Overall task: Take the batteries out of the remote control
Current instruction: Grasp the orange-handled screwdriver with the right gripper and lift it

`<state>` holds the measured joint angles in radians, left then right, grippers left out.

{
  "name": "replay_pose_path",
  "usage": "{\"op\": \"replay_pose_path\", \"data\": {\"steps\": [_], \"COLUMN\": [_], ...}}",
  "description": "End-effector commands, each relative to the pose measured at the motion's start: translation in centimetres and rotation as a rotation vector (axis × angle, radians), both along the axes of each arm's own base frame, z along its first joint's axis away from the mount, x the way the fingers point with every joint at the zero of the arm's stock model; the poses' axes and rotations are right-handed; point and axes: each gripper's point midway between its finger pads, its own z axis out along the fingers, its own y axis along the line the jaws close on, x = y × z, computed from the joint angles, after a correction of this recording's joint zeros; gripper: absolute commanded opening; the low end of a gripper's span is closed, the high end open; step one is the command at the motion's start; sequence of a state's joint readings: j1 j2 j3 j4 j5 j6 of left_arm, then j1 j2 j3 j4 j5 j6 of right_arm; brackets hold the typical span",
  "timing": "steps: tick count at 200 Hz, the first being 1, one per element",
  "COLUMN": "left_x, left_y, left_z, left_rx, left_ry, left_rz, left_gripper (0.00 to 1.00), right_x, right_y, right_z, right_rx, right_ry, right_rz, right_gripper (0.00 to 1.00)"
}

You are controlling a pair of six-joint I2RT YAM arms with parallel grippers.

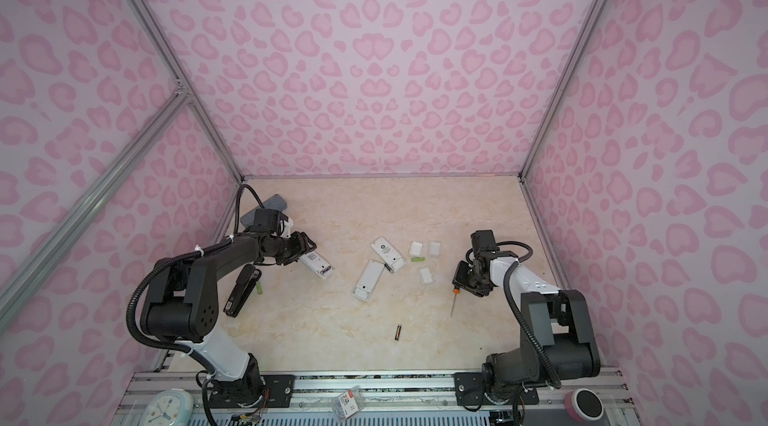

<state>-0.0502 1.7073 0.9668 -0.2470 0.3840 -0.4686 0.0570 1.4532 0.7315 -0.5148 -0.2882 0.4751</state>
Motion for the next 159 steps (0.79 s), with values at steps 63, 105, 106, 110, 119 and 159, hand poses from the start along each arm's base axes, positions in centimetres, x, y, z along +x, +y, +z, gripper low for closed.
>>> {"op": "replay_pose_path", "data": {"steps": [63, 105, 106, 110, 119, 159], "left_x": [-1.5, -1.6, -1.6, -1.7, -1.7, -2.0], "left_y": [1.7, 1.5, 1.5, 1.4, 1.4, 1.4], "left_z": [-1.3, 0.3, 0.4, 0.5, 0.9, 1.6], "left_rx": [0.105, 0.112, 0.113, 0.114, 0.118, 0.122], "left_ry": [0.072, 0.037, 0.034, 0.032, 0.022, 0.015], "left_rz": [0.026, 0.020, 0.020, 0.019, 0.017, 0.020], "left_gripper": [0.82, 0.98, 0.97, 0.98, 0.97, 0.98], "right_x": [0.0, 0.6, 0.7, 0.7, 0.9, 1.3], "right_y": [1.1, 1.4, 1.4, 1.4, 1.3, 1.1], "right_z": [-0.7, 1.0, 1.0, 1.2, 1.9, 5.3], "right_rx": [-0.005, -0.005, -0.006, -0.006, -0.010, -0.005], "right_ry": [0.016, -0.062, -0.064, -0.074, -0.103, -0.236], "right_rz": [0.054, 0.056, 0.056, 0.054, 0.050, 0.026], "right_gripper": [0.14, 0.00, 0.00, 0.00, 0.00, 0.00]}}
